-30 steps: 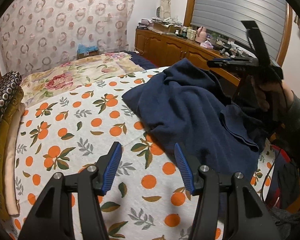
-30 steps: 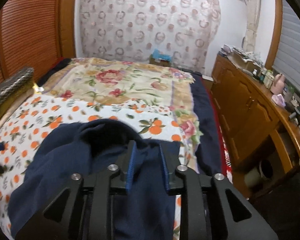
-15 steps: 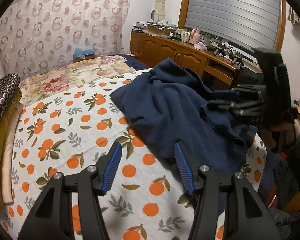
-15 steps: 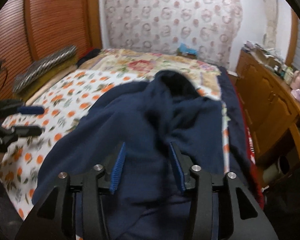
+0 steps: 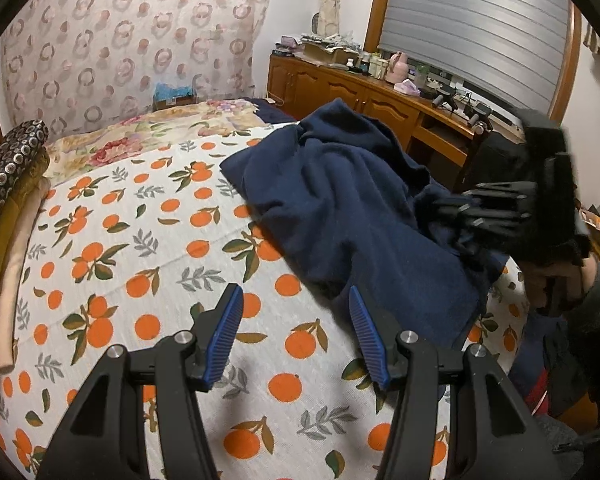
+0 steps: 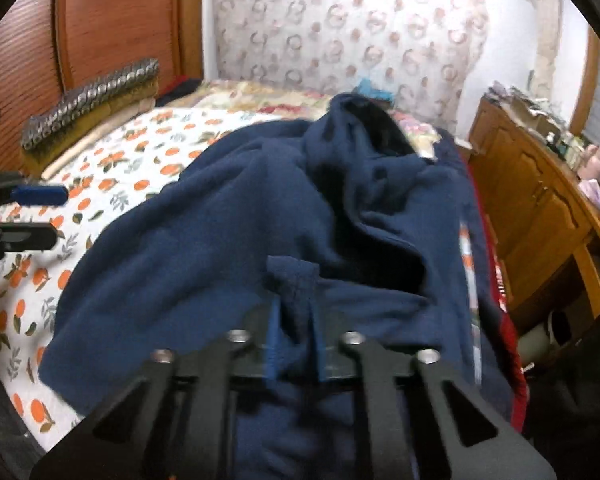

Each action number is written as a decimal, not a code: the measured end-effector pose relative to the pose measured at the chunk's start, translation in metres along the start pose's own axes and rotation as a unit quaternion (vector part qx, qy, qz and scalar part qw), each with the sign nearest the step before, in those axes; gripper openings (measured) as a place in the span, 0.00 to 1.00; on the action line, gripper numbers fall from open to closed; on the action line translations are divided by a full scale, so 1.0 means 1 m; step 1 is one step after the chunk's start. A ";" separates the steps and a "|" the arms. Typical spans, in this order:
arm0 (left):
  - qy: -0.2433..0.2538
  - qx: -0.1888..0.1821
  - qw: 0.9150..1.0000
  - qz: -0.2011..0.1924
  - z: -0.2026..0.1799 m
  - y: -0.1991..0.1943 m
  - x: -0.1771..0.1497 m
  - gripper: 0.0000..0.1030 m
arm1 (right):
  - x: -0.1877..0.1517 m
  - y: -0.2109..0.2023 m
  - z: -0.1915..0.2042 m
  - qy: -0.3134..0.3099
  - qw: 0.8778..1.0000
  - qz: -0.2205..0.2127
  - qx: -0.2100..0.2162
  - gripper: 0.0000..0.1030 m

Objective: Fold small clothes

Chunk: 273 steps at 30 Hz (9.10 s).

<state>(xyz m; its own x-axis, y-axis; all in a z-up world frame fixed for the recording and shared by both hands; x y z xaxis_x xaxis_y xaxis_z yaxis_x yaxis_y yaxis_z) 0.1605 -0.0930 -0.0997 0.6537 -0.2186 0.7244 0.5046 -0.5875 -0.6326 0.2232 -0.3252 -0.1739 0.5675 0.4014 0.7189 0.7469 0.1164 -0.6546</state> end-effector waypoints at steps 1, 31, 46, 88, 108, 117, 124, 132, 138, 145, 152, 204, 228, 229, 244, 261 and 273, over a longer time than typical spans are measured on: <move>0.001 0.000 1.000 0.001 0.000 0.001 0.000 0.53 | -0.001 -0.007 -0.007 0.008 1.000 -0.008 -0.004 0.04; 0.009 0.011 1.000 -0.002 0.016 0.032 0.049 0.53 | -0.010 -0.069 -0.105 0.080 0.994 -0.041 -0.061 0.30; -0.007 0.013 1.000 0.018 0.031 0.060 0.056 0.53 | 0.080 0.045 -0.051 0.024 0.998 -0.011 0.051 0.31; 0.016 -0.009 1.000 0.019 -0.015 0.042 0.029 0.53 | 0.066 0.046 -0.134 0.072 0.992 0.004 -0.102 0.34; 0.015 -0.040 0.997 0.071 -0.057 0.036 -0.039 0.53 | -0.071 -0.045 -0.104 0.103 0.992 0.022 -0.064 0.53; 0.027 -0.062 0.994 0.089 -0.075 0.042 -0.047 0.35 | -0.104 -0.040 -0.109 0.149 0.987 0.047 -0.039 0.53; 0.033 -0.079 0.994 0.073 -0.084 0.034 -0.039 0.02 | -0.110 -0.045 -0.106 0.160 0.985 0.046 -0.033 0.53; 0.023 -0.082 0.996 0.030 -0.081 0.014 -0.015 0.01 | -0.110 -0.053 -0.092 0.144 0.988 0.040 -0.034 0.53; 0.017 -0.085 0.996 0.030 -0.078 0.018 -0.015 0.01 | -0.108 -0.049 -0.088 0.138 0.989 0.036 -0.042 0.38; 0.005 -0.099 0.995 -0.003 -0.080 0.009 0.004 0.01 | -0.100 -0.054 -0.078 0.100 0.994 0.020 -0.035 0.07; -0.004 -0.104 0.994 -0.040 -0.068 0.000 0.045 0.01 | -0.055 -0.073 -0.102 0.112 0.993 -0.034 -0.030 0.06; -0.125 -0.019 0.991 0.047 0.109 0.150 0.119 0.48 | 0.090 0.128 -0.127 0.089 0.995 0.036 0.001 0.62; -0.117 -0.098 0.988 -0.029 0.084 0.098 0.149 0.10 | 0.102 0.093 -0.098 0.109 0.990 0.002 0.084 0.14; -0.111 -0.097 0.988 -0.045 0.080 0.083 0.153 0.10 | 0.109 0.084 -0.097 0.109 0.990 -0.012 0.083 0.14; -0.126 0.034 0.968 -0.215 0.161 -0.164 0.122 0.10 | 0.266 0.001 0.062 -0.002 0.972 -0.154 0.179 0.13; -0.270 0.154 0.920 -0.239 0.337 -0.227 -0.029 0.11 | 0.367 0.103 0.368 -0.185 0.947 -0.113 0.237 0.13; -0.270 0.195 0.913 -0.237 0.336 -0.242 -0.043 0.37 | 0.379 0.113 0.358 -0.151 0.962 -0.124 0.192 0.42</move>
<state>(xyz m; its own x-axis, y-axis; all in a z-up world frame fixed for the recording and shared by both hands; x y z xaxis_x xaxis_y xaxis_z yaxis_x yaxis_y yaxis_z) 0.1997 0.3203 -0.0695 0.4394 0.4653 0.7684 0.8965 -0.1724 -0.4082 0.3985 0.1656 -0.0585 0.2182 0.5570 0.8013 0.6298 0.5469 -0.5517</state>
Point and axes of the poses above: each gripper's, at about its wrist camera, not at the fingertips, and y roughly the way its jaws point, z to its left, x to its top, the point moved 9 cm from there along y, roughly the way its jaws point, and after that the axes turned 11 degrees about -x, right-handed, at the moved point
